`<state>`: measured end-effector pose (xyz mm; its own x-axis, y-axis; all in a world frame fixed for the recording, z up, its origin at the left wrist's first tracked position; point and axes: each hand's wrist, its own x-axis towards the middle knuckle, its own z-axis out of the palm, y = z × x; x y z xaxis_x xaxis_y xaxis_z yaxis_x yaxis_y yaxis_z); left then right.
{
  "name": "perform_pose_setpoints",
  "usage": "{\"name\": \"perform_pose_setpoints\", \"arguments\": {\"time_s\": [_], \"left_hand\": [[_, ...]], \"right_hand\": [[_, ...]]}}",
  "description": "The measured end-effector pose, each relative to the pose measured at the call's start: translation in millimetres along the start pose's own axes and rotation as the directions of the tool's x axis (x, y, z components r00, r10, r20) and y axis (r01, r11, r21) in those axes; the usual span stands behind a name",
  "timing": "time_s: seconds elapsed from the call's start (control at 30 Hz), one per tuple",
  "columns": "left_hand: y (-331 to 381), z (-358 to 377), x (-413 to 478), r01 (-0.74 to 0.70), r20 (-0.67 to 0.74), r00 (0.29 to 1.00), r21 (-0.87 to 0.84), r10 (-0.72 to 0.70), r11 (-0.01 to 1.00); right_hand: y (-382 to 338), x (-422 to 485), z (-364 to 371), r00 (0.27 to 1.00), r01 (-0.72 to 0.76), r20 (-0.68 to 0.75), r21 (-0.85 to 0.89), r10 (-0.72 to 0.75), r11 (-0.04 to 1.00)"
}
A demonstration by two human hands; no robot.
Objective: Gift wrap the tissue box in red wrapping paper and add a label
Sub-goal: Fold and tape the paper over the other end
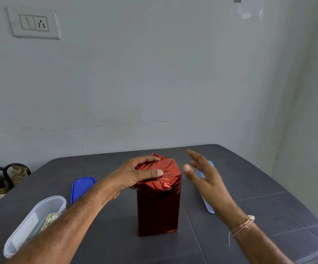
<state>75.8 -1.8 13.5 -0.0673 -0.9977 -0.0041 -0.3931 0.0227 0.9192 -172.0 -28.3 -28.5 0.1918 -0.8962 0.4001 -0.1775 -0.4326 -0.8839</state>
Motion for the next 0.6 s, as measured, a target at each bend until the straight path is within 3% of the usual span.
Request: {"name": "perform_pose_setpoints", "arguments": {"time_s": [0.1, 0.2, 0.37, 0.6], "left_hand": [[-0.6, -1.4, -0.8, 0.007, 0.003, 1.0, 0.014, -0.007, 1.0], [-1.1, -1.0, 0.1, 0.004, 0.005, 1.0, 0.011, -0.004, 1.0], [-2.0, 0.9, -0.4, 0.002, 0.009, 1.0, -0.003, -0.002, 1.0], [0.3, 2.8, -1.2, 0.011, 0.004, 1.0, -0.02, -0.011, 1.0]], "right_hand": [[31.2, 10.4, -35.2, 0.946, -0.229, -0.272, -0.186, 0.173, 0.956], [63.3, 17.3, -66.4, 0.861, -0.476, -0.347, -0.291, 0.373, 0.829], [80.4, 20.5, -80.6, 0.718, -0.687, -0.176, -0.024, 0.673, 0.726], [68.1, 34.0, -81.1, 0.645, -0.757, -0.091, 0.054, 0.758, 0.651]]}}
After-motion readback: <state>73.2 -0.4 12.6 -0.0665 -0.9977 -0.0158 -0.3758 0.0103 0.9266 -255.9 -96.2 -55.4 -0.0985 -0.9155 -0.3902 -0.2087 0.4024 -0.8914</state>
